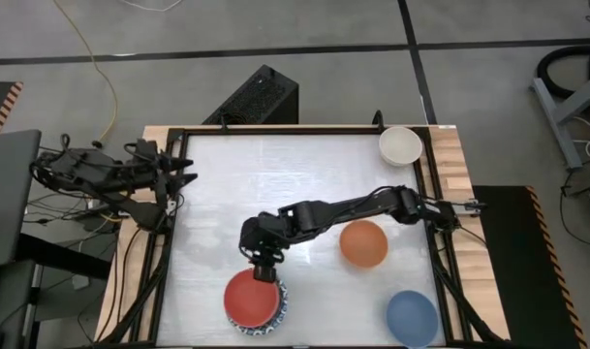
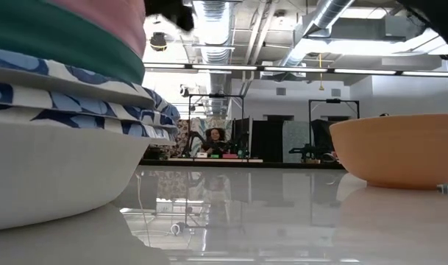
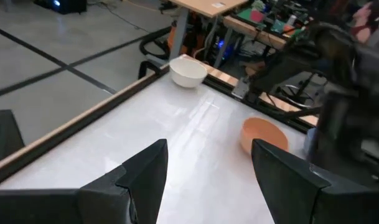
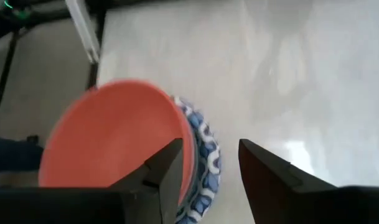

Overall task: Nest bowls inside each other
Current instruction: Stack the white bowl on top of the orange bowl

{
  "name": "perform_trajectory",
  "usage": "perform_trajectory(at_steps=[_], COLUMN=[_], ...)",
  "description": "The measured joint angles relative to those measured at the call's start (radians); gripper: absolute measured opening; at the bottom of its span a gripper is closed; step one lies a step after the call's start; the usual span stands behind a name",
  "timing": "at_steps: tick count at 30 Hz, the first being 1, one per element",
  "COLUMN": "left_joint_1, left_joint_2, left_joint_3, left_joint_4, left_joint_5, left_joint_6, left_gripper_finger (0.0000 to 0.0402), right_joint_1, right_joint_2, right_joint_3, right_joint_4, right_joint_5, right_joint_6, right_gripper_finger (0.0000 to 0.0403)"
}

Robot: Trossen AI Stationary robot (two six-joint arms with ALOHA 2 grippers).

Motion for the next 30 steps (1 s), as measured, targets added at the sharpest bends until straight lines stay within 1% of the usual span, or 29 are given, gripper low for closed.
perform_trajectory(at_steps=[2,5,7,8,12,15,16,17,20,22,24,27,30], left_joint_1=[0.000,0.000,0.000,0.000,0.000,0.000,0.000,0.000,0.000,0.000,0.000,0.001,0.001], left_joint_2=[0.000,0.000,0.000,0.000,0.000,0.000,0.000,0.000,0.003,0.006,0.017,0.047,0.096], left_joint_3=[-0.008,-0.009,-0.009,-0.009,-0.009,-0.009,-0.009,-0.009,-0.009,-0.009,-0.009,-0.009,-0.009], left_joint_4=[0.002,0.003,0.004,0.005,0.006,0.006,0.006,0.006,0.006,0.006,0.007,0.010,0.009], left_joint_5=[0.003,0.006,0.012,0.012,0.012,0.011,0.011,0.011,0.011,0.010,0.001,-0.011,-0.016], left_joint_6=[-0.016,-0.028,-0.029,-0.030,-0.036,-0.037,-0.037,-0.037,-0.037,-0.037,-0.044,-0.052,-0.021], left_gripper_finger=[0.0221,0.0221,0.0221,0.0221,0.0221,0.0221,0.0221,0.0221,0.0221,0.0221,0.0221,0.0221,0.0221], right_joint_1=[0.000,-0.011,-0.030,-0.042,-0.088,-0.125,-0.137,-0.154,-0.203,-0.249,-0.291,-0.323,-0.368], right_joint_2=[-0.043,-0.124,-0.186,-0.212,-0.320,-0.376,-0.389,-0.410,-0.520,-0.593,-0.657,-0.766,-0.868], right_joint_3=[0.000,0.001,0.001,0.001,0.002,0.001,-0.001,-0.021,-0.143,-0.229,-0.354,-0.544,-0.709], right_joint_4=[0.001,-0.040,-0.109,-0.150,-0.422,-0.671,-0.707,-0.695,-0.640,-0.688,-0.697,-0.627,-0.638], right_joint_5=[0.029,0.029,0.039,0.060,0.216,0.386,0.455,0.507,0.534,0.550,0.580,0.585,0.583], right_joint_6=[-0.047,-0.105,-0.132,-0.139,-0.127,-0.050,-0.019,-0.002,0.026,0.118,0.186,0.246,0.325], right_gripper_finger=[0.0175,0.0170,0.0168,0.0167,0.0167,0.0167,0.0167,0.0167,0.0167,0.0167,0.0166,0.0166,0.0166])
